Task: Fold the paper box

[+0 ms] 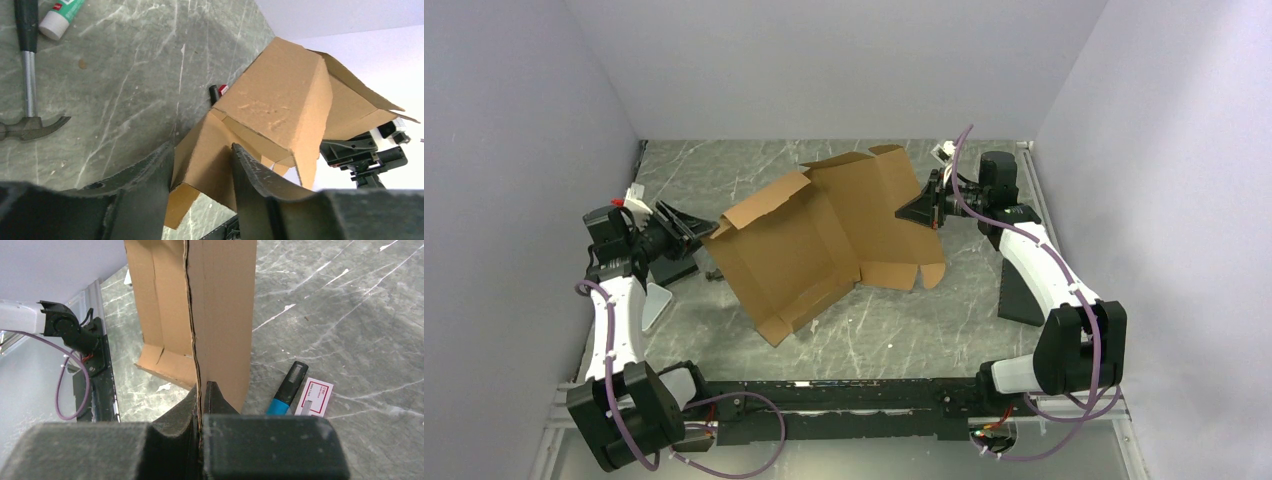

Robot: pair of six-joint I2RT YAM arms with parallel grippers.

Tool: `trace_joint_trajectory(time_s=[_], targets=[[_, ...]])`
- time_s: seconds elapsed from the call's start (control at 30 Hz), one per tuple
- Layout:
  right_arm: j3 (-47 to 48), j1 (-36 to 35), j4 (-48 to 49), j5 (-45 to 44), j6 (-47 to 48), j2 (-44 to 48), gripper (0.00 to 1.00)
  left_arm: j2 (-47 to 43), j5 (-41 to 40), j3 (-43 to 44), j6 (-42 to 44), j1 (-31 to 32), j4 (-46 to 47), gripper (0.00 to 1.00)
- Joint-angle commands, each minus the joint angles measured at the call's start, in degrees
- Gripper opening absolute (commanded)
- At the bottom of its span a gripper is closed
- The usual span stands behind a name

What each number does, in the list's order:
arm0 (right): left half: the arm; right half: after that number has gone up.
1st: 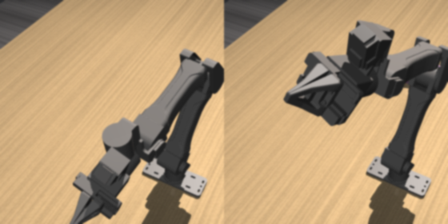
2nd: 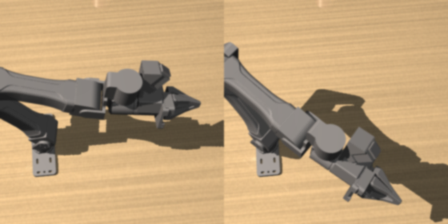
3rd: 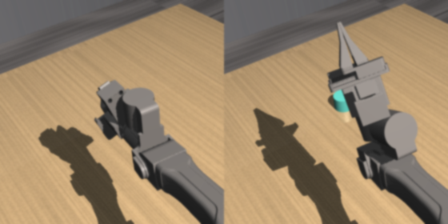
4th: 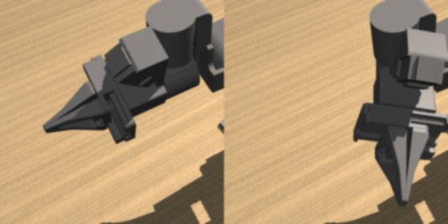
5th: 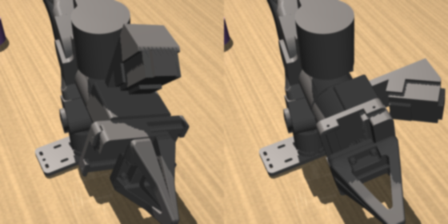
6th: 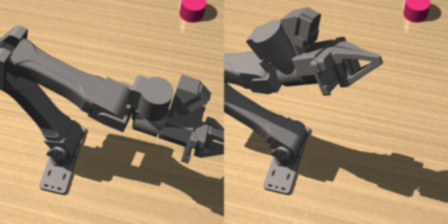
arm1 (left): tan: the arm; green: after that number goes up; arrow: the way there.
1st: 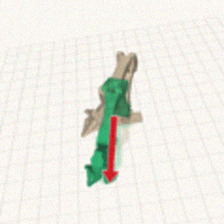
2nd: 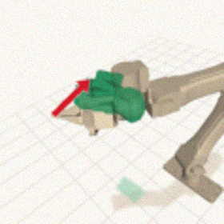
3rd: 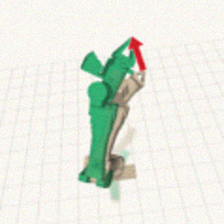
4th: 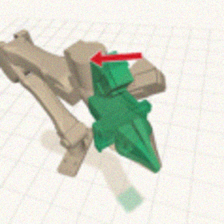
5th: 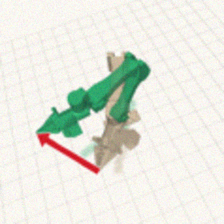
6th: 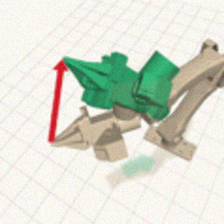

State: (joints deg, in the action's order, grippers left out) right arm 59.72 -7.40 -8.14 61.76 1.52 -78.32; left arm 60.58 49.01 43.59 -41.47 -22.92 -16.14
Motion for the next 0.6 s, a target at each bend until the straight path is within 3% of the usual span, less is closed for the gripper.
trace_joint_trajectory(time_s=[0.0, 0.2, 0.33, 0.4, 0.57], targets=[[0.83, -0.34, 0.32, 0.12, 0.87, 0.18, 0.00, -0.55, -1.23, -0.09, 1.27, -0.20, -3.79, 0.46], [0.83, -0.34, 0.23, -0.14, 0.95, 0.15, 0.00, 0.79, -1.73, 0.79, 3.31, -0.20, -5.51, 0.29], [0.83, -0.33, 0.20, 0.07, 1.18, 0.18, 0.00, 1.56, -2.32, 3.42, 6.00, -0.18, -7.58, 0.27], [0.91, -0.34, -0.17, 0.34, 1.82, 0.38, 0.00, 1.42, -3.19, 6.43, 9.24, -0.20, -9.61, 0.32], [0.92, -0.34, -0.65, 0.60, 2.96, 1.38, 0.00, 0.46, -15.08, 16.75, 17.91, -0.37, -17.05, 0.65]])
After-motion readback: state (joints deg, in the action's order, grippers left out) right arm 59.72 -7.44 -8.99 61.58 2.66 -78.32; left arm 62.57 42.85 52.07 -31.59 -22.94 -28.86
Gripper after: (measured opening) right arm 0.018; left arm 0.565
